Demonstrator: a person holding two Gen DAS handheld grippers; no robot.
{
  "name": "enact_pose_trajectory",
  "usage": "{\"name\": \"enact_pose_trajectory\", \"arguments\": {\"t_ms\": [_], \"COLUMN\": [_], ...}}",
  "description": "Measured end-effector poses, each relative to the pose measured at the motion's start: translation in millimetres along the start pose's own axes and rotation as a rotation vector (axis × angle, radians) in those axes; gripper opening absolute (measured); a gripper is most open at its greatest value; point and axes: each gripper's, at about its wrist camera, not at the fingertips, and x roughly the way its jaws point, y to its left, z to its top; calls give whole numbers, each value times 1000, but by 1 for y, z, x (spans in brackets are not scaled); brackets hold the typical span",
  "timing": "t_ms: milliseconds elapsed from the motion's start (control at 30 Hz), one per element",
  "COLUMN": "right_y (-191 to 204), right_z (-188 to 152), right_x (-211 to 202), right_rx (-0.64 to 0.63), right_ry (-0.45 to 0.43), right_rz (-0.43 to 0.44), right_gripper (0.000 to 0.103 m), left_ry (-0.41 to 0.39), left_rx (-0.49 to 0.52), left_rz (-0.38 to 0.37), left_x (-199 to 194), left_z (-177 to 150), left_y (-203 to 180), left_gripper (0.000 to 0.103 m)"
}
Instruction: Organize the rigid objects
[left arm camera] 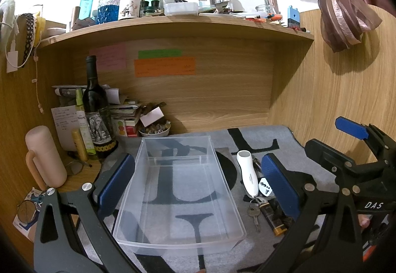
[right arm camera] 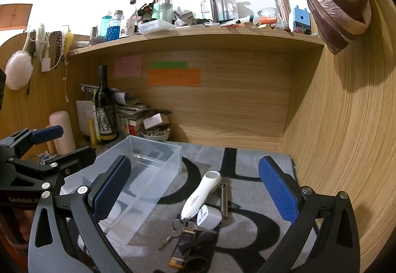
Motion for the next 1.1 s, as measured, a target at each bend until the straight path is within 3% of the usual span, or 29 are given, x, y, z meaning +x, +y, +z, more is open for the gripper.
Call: {"name": "enact_pose_trajectory", "arguments": {"t_ms": [767, 1000, 1067, 1100], "right_y": [2, -4, -7, -7], "right_z": [0, -3, -4, -4], "right_x": [-2, 1, 4, 5], "right_rx": [-11, 1, 9, 10], "right_ry": [-5, 6, 15, 21], "right_rz": [-2, 3, 10, 8], "right_gripper": [103, 103, 103, 103], "left_ry": [2, 34, 47, 58], "left_rx": [1, -12, -13, -11], "left_rz": [-3, -37, -43, -40], "left_x": [1, 6, 8, 10], "left_z": [-3, -7, -8, -8], "left_y": [0, 8, 11, 12], "left_gripper": [103, 103, 96, 87]}}
